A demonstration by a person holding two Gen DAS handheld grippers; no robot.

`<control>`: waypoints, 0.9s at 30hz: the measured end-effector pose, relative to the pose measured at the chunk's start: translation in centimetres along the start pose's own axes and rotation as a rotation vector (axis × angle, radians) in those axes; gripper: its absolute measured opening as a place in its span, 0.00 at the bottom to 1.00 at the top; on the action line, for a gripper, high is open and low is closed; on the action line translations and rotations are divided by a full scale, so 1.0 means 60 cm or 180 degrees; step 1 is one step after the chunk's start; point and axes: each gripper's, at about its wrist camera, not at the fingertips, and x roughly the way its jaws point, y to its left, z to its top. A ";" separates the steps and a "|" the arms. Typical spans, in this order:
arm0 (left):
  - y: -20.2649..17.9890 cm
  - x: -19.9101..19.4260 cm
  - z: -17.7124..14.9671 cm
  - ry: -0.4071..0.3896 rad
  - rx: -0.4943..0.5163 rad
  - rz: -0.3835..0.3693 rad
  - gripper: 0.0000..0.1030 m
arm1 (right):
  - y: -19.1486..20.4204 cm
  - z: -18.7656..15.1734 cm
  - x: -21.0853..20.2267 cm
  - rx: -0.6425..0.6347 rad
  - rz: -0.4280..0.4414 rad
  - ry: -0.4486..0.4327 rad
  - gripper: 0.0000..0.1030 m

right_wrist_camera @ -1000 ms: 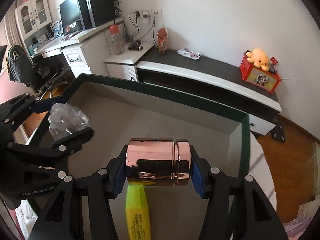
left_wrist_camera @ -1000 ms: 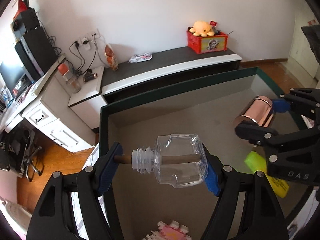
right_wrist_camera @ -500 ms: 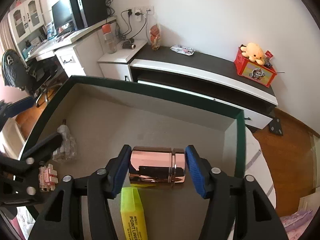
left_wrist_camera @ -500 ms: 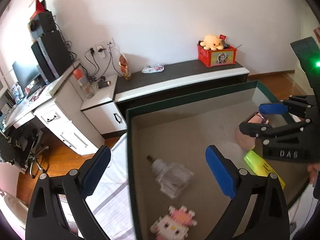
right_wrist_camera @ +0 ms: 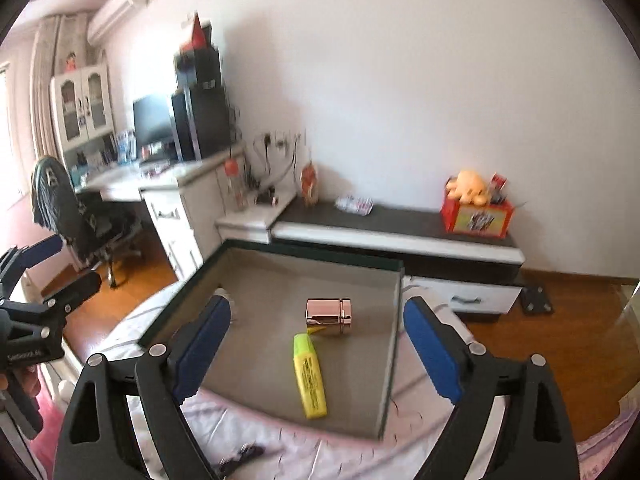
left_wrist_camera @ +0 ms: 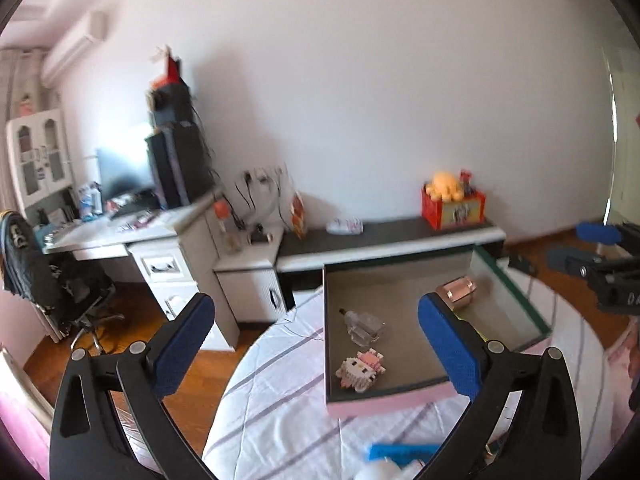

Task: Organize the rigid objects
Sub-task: 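Move both tools back toward the items on the bed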

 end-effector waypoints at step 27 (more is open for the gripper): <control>-0.019 -0.289 -0.136 -0.0195 -0.0014 -0.0105 1.00 | 0.080 -0.205 -0.282 0.0180 -0.0375 -0.0396 1.00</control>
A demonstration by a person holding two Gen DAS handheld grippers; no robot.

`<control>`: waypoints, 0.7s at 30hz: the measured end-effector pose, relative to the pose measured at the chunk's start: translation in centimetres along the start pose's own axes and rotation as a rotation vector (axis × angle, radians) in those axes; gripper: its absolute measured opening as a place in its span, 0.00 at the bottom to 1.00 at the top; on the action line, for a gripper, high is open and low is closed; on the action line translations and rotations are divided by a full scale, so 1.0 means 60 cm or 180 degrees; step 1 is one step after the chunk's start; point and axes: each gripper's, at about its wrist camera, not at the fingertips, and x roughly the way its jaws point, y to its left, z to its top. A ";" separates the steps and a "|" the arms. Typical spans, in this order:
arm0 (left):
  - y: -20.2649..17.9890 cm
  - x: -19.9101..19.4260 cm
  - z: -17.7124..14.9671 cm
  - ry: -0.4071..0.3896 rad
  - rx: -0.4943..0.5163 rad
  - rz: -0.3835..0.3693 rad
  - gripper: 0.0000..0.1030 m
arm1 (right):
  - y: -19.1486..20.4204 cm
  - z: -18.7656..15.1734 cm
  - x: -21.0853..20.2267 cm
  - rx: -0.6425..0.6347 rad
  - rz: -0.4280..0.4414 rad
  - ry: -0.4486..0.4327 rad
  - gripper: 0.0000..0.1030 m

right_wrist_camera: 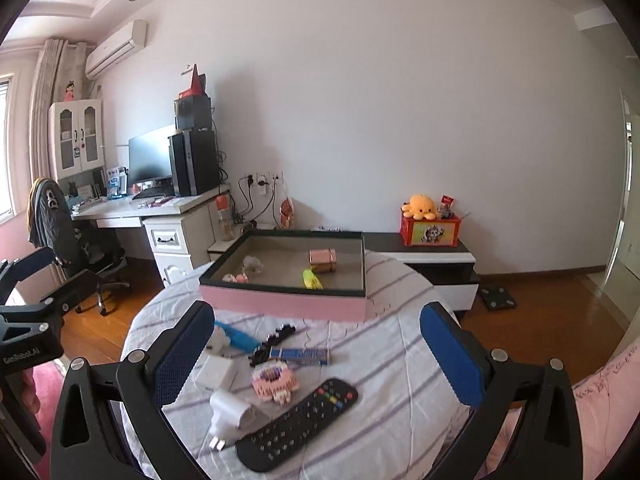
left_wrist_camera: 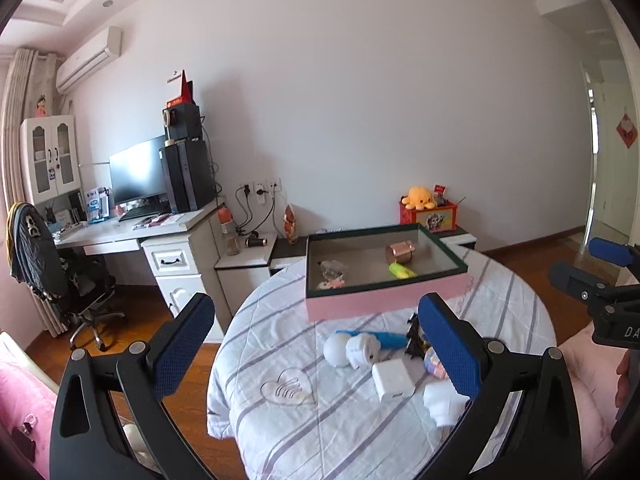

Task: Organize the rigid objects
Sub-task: 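Move both tools back toward the items on the bed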

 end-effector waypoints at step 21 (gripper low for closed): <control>-0.016 0.051 -0.083 0.0577 0.0176 -0.0166 1.00 | 0.051 -0.196 0.121 -0.0145 0.0050 0.1178 1.00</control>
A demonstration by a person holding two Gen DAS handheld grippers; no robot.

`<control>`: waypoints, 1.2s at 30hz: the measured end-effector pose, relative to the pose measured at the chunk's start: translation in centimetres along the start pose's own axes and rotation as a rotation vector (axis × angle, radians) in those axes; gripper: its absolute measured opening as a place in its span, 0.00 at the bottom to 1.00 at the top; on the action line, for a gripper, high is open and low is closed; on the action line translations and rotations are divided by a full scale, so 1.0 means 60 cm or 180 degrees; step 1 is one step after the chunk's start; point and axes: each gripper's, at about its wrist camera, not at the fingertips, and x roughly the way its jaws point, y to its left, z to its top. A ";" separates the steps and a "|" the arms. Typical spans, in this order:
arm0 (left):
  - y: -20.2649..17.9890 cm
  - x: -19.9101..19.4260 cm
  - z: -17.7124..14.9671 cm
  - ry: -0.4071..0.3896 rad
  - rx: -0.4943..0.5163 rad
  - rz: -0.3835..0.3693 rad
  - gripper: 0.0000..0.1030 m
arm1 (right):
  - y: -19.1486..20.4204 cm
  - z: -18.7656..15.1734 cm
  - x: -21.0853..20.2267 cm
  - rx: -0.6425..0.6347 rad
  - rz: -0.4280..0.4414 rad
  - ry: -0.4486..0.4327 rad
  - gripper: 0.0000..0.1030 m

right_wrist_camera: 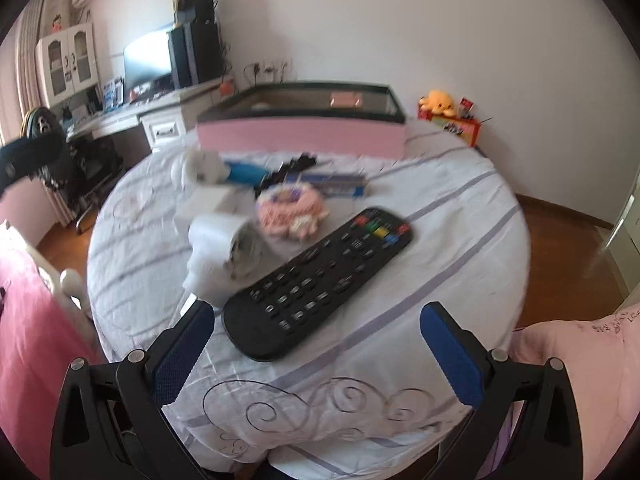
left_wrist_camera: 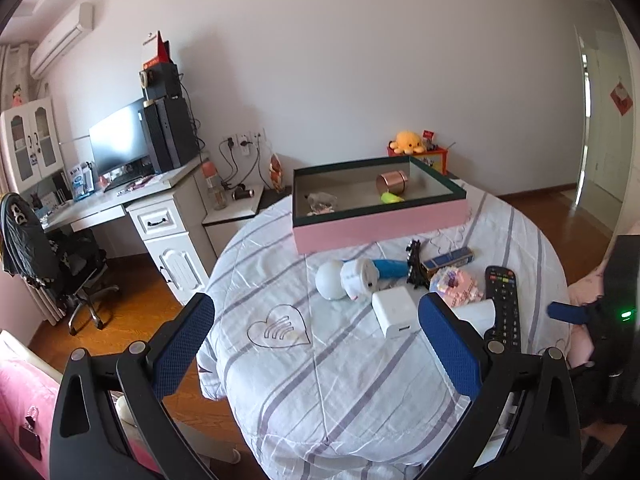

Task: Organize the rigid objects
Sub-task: 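Move both tools back toward the items on the bed, then grasp the white device with left tool while right tool grasps the black remote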

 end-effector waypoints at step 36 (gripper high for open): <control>-0.176 0.178 -0.058 0.0834 0.0061 -0.0730 0.65 | -0.141 0.002 0.027 0.0136 0.0046 -0.0087 1.00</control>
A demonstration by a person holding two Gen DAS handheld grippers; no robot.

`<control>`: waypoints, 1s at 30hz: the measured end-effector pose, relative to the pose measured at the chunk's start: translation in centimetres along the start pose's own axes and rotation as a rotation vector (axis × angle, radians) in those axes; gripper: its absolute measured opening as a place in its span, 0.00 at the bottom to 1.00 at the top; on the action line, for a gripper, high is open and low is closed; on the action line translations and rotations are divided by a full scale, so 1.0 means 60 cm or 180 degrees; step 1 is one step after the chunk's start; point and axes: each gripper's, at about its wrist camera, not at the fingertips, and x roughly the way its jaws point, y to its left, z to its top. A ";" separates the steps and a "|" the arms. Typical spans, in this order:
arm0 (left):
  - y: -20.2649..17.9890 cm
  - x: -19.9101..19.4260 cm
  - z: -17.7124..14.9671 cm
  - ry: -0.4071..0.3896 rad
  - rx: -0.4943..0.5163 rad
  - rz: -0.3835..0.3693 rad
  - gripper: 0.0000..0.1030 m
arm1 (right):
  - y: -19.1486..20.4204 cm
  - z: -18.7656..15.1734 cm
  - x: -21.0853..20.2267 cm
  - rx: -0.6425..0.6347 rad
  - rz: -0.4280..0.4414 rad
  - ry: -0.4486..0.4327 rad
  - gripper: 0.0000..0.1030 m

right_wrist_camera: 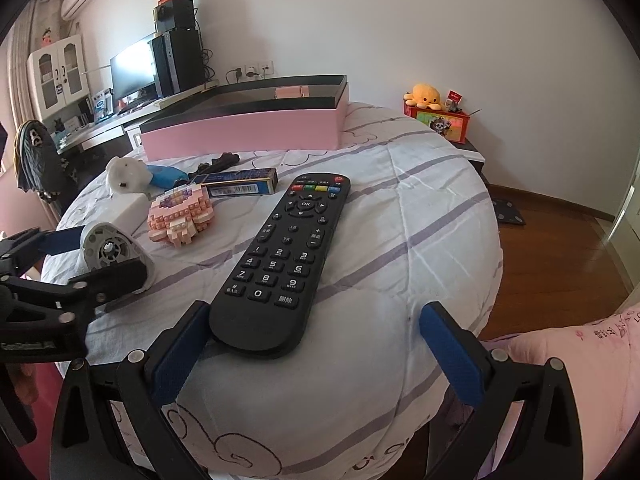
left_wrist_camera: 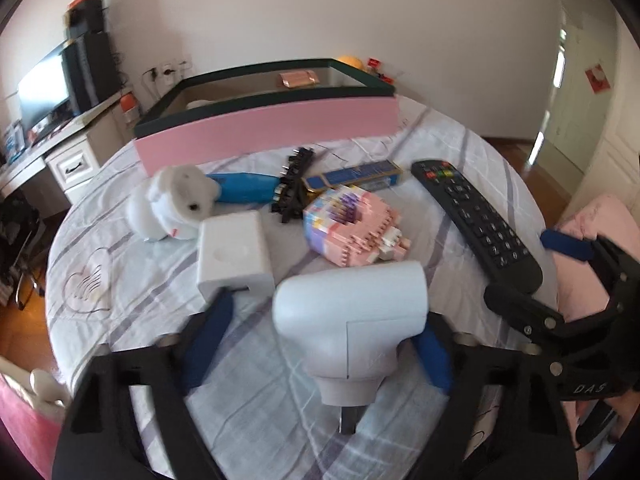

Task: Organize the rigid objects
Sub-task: 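Grasp the white device with left tool while right tool grasps the black remote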

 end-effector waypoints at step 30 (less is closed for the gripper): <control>0.060 -0.053 0.004 -0.0190 0.0022 -0.0178 0.46 | 0.021 0.071 0.069 -0.0170 -0.0189 0.0293 0.59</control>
